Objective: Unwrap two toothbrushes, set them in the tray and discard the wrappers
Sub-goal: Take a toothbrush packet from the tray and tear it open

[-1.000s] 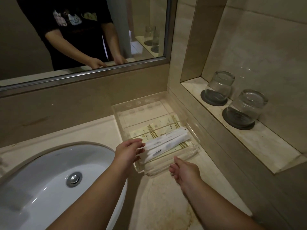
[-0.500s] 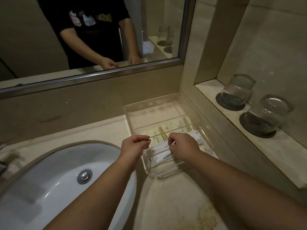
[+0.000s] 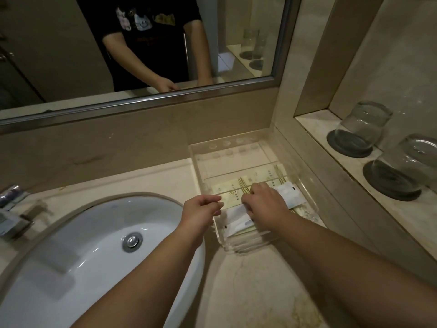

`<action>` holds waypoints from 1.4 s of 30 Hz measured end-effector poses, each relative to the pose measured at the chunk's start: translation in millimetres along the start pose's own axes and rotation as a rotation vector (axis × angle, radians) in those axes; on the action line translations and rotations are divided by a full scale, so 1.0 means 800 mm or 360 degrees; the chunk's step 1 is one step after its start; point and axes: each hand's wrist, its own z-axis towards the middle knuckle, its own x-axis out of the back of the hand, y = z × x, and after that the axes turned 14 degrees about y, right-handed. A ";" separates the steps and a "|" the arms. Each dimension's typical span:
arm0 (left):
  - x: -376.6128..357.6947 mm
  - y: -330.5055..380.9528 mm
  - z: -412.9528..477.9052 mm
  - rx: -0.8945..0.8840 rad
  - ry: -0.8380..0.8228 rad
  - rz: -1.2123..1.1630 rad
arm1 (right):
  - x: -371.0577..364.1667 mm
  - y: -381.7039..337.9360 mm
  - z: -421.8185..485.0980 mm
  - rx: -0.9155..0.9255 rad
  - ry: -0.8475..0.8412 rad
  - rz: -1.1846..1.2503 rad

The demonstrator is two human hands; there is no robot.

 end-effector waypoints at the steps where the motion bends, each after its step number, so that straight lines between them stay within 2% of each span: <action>1: 0.001 0.000 0.001 -0.0011 0.0005 -0.0002 | 0.000 0.001 -0.002 0.0002 0.0022 0.0022; 10: -0.003 0.030 -0.014 -0.0201 0.0043 -0.0036 | 0.049 0.011 -0.010 -0.0018 0.0316 0.0286; 16: 0.015 0.059 -0.033 -0.0203 -0.0072 -0.0208 | 0.107 -0.019 -0.003 -0.0261 0.0439 0.0617; 21: 0.055 0.089 -0.045 -0.0409 -0.0016 -0.0313 | 0.137 -0.079 -0.004 -0.0454 0.0403 0.1014; 25: 0.096 0.109 -0.054 -0.0547 0.0068 -0.0416 | 0.156 -0.127 0.002 -0.0484 0.0416 0.1300; 28: 0.129 0.114 -0.061 -0.0623 0.0115 -0.0456 | 0.160 -0.164 0.004 -0.0500 0.0319 0.1551; 31: 0.163 0.111 -0.065 -0.0637 0.0141 -0.0379 | 0.163 -0.195 0.008 -0.0487 0.0187 0.1771; 35: 0.195 0.102 -0.067 -0.0615 0.0123 -0.0297 | 0.176 -0.218 0.022 -0.0592 0.0172 0.2149; 39: 0.199 0.094 -0.069 -0.0609 0.0053 -0.0212 | 0.180 -0.224 0.032 -0.0577 0.0042 0.2161; 42: 0.185 0.084 -0.068 -0.0588 0.0040 -0.0125 | 0.173 -0.213 0.029 -0.0698 0.0067 0.2138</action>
